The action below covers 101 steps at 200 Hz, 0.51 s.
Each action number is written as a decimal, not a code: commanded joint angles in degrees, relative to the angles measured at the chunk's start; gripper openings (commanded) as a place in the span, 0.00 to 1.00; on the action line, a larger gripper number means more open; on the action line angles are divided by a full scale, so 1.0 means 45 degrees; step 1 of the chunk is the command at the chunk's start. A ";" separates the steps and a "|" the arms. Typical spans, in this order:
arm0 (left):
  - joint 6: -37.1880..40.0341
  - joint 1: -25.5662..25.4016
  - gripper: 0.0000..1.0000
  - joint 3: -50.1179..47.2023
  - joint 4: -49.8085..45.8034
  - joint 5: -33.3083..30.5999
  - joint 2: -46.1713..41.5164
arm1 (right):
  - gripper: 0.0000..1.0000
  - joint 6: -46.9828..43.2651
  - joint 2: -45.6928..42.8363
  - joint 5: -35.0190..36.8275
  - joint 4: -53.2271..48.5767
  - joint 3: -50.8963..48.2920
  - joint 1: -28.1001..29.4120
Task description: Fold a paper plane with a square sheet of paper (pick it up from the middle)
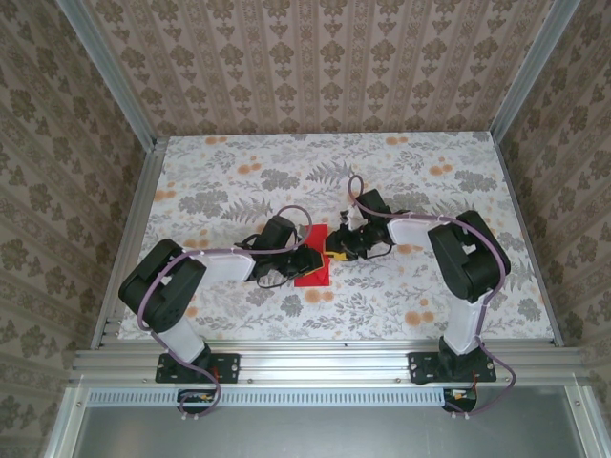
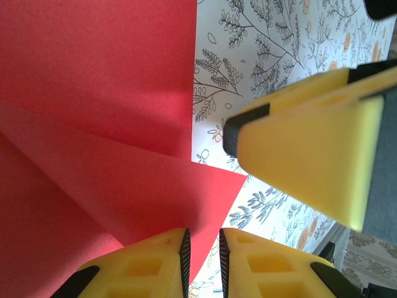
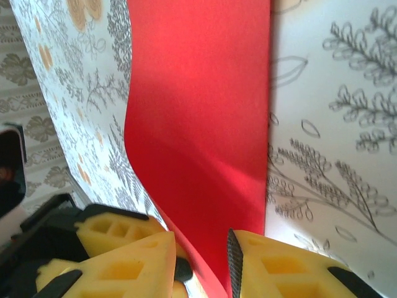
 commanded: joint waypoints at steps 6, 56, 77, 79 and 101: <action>0.0351 0.0096 0.22 0.0134 -0.0430 -0.0023 0.0222 | 0.31 -0.0875 -0.0506 0.0102 -0.0689 -0.0344 -0.0013; 0.0320 0.0105 0.22 0.0131 -0.0395 -0.0004 0.0261 | 0.32 -0.0883 -0.0429 -0.0214 -0.0486 -0.0618 0.0090; 0.0320 0.0096 0.21 0.0152 -0.0414 0.0012 0.0261 | 0.31 -0.0869 -0.0354 -0.0372 -0.0406 -0.0542 0.0138; 0.0320 0.0095 0.21 0.0148 -0.0413 0.0015 0.0261 | 0.31 -0.0880 -0.0366 -0.0388 -0.0403 -0.0531 0.0143; 0.0320 0.0095 0.21 0.0150 -0.0395 0.0015 0.0242 | 0.27 -0.0900 -0.0250 -0.0456 -0.0382 -0.0441 0.0155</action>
